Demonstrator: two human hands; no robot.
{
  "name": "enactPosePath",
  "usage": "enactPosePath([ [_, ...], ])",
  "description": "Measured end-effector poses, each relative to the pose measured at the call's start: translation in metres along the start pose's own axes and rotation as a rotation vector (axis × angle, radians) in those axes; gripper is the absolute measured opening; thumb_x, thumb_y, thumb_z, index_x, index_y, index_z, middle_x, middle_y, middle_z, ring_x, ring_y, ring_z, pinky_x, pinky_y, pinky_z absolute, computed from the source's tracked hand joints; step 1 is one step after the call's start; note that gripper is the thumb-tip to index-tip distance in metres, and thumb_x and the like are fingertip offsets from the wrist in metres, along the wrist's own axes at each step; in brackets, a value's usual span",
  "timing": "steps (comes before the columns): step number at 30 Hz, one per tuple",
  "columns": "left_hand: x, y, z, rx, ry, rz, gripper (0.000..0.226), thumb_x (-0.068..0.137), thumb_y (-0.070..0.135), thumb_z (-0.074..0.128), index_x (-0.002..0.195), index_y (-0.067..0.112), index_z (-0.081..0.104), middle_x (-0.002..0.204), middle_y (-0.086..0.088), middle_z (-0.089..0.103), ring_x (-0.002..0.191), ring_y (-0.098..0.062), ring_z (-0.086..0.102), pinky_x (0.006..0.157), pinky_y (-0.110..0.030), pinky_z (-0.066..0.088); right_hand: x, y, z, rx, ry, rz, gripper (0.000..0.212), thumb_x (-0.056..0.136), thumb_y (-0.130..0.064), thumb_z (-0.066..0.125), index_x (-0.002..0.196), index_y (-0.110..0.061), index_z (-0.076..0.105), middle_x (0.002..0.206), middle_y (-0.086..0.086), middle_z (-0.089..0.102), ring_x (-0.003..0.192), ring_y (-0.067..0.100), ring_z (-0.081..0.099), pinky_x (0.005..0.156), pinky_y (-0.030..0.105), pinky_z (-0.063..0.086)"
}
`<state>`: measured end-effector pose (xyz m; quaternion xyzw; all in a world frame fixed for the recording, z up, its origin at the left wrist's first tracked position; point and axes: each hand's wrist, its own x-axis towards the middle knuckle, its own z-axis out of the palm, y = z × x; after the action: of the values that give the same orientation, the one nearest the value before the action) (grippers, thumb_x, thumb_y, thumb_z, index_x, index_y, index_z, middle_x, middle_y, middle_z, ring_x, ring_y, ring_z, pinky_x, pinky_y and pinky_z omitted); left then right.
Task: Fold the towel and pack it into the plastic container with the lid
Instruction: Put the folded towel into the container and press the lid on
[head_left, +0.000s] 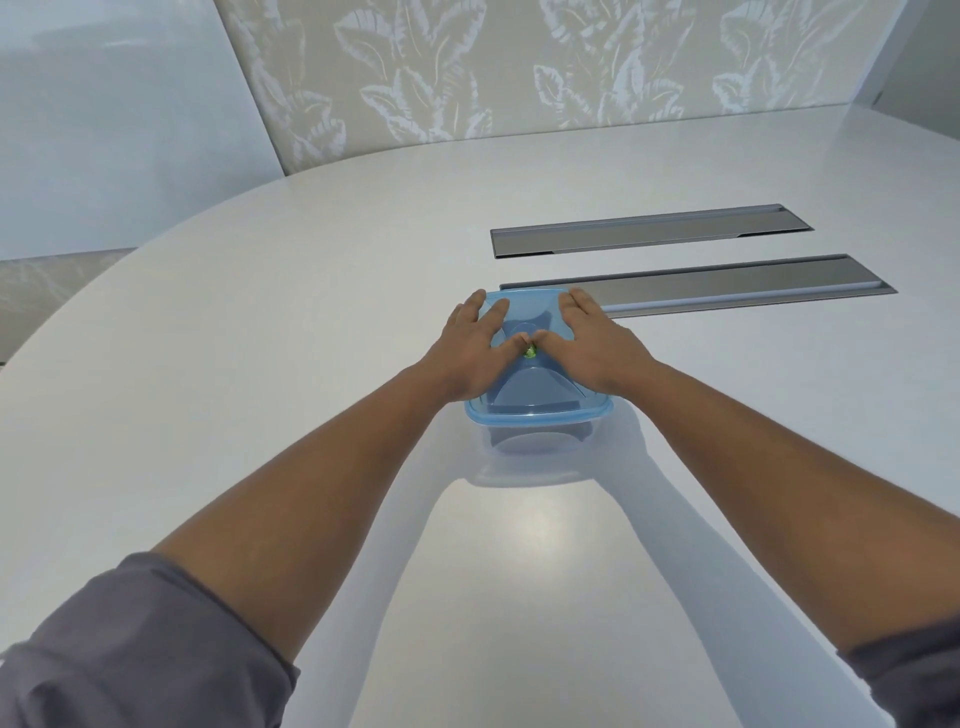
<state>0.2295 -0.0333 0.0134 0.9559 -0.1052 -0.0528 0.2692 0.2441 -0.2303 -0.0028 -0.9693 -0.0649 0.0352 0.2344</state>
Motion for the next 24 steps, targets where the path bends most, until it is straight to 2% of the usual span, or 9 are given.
enactPosePath([
  [3, 0.002, 0.0, 0.002, -0.109, 0.004, -0.003, 0.073, 0.103, 0.057, 0.044, 0.163, 0.024, 0.019, 0.172, 0.0, -0.008, 0.158, -0.023, 0.004, 0.126, -0.042, 0.012, -0.003, 0.004, 0.003, 0.165, 0.049, 0.015, 0.079, 0.098, -0.057, 0.046, 0.163, -0.022, 0.017, 0.172, -0.009, 0.008, 0.151, 0.021, 0.028, 0.114, 0.045, 0.031],
  [6, -0.002, -0.005, 0.008, -0.312, 0.079, -0.055, 0.084, 0.095, 0.057, 0.06, 0.162, 0.028, 0.018, 0.171, 0.001, -0.007, 0.153, -0.024, 0.023, 0.117, -0.033, 0.025, -0.013, 0.003, 0.007, 0.543, 0.207, 0.145, 0.069, 0.092, -0.042, 0.06, 0.154, -0.022, 0.039, 0.158, 0.0, 0.037, 0.137, 0.023, 0.045, 0.107, 0.042, 0.043],
  [7, -0.003, -0.007, 0.01, -0.374, 0.146, -0.062, 0.085, 0.091, 0.056, 0.067, 0.16, 0.031, 0.023, 0.169, -0.001, 0.01, 0.147, -0.026, 0.032, 0.113, -0.028, 0.031, -0.016, 0.003, 0.008, 0.661, 0.263, 0.22, 0.062, 0.089, -0.04, 0.061, 0.147, -0.022, 0.047, 0.149, 0.001, 0.047, 0.128, 0.023, 0.053, 0.1, 0.04, 0.047],
  [9, -0.006, -0.008, 0.014, -0.52, 0.277, -0.101, 0.072, 0.086, 0.052, 0.076, 0.144, 0.036, 0.038, 0.131, 0.011, 0.052, 0.118, -0.025, 0.053, 0.088, -0.016, 0.05, -0.023, 0.003, 0.009, 0.824, 0.295, 0.337, 0.037, 0.085, -0.037, 0.061, 0.119, -0.022, 0.062, 0.123, 0.002, 0.063, 0.102, 0.021, 0.063, 0.081, 0.036, 0.052],
  [11, -0.007, -0.008, 0.015, -0.743, 0.294, -0.264, 0.07, 0.088, 0.046, 0.076, 0.144, 0.02, 0.043, 0.114, 0.008, 0.061, 0.101, -0.023, 0.063, 0.068, -0.025, 0.053, -0.027, 0.004, 0.01, 0.99, 0.24, 0.388, 0.018, 0.084, -0.03, 0.06, 0.098, -0.02, 0.066, 0.105, 0.005, 0.068, 0.088, 0.022, 0.063, 0.074, 0.036, 0.051],
  [13, -0.007, -0.013, 0.015, -1.064, 0.226, -0.439, 0.048, 0.094, 0.036, 0.069, 0.13, 0.007, 0.059, 0.116, -0.009, 0.07, 0.096, -0.029, 0.07, 0.076, -0.039, 0.06, -0.033, 0.002, 0.012, 1.145, 0.178, 0.42, 0.013, 0.088, -0.024, 0.057, 0.096, -0.021, 0.067, 0.1, 0.006, 0.069, 0.085, 0.024, 0.064, 0.073, 0.037, 0.052],
  [15, -0.014, -0.015, 0.012, -1.254, 0.163, -0.474, 0.027, 0.097, 0.029, 0.059, 0.11, 0.009, 0.071, 0.103, -0.011, 0.075, 0.084, -0.028, 0.072, 0.077, -0.04, 0.06, -0.038, -0.001, 0.014, 1.253, 0.146, 0.42, 0.014, 0.091, -0.02, 0.056, 0.096, -0.019, 0.069, 0.092, 0.006, 0.071, 0.08, 0.024, 0.066, 0.07, 0.037, 0.054],
  [18, -0.023, -0.018, 0.012, -1.332, 0.143, -0.486, 0.03, 0.098, 0.025, 0.05, 0.11, 0.009, 0.072, 0.099, -0.014, 0.074, 0.081, -0.031, 0.07, 0.075, -0.041, 0.061, -0.042, -0.007, 0.018, 1.318, 0.121, 0.394, 0.018, 0.093, -0.016, 0.054, 0.095, -0.018, 0.072, 0.077, 0.001, 0.074, 0.071, 0.021, 0.069, 0.068, 0.037, 0.057],
  [24, -0.032, -0.021, 0.009, -1.353, 0.201, -0.554, 0.026, 0.098, 0.024, 0.054, 0.111, 0.01, 0.072, 0.093, -0.012, 0.075, 0.081, -0.033, 0.07, 0.079, -0.046, 0.061, -0.045, -0.022, 0.026, 1.334, 0.087, 0.381, 0.022, 0.095, -0.015, 0.05, 0.097, -0.017, 0.071, 0.089, 0.006, 0.073, 0.074, 0.023, 0.068, 0.067, 0.037, 0.056],
])
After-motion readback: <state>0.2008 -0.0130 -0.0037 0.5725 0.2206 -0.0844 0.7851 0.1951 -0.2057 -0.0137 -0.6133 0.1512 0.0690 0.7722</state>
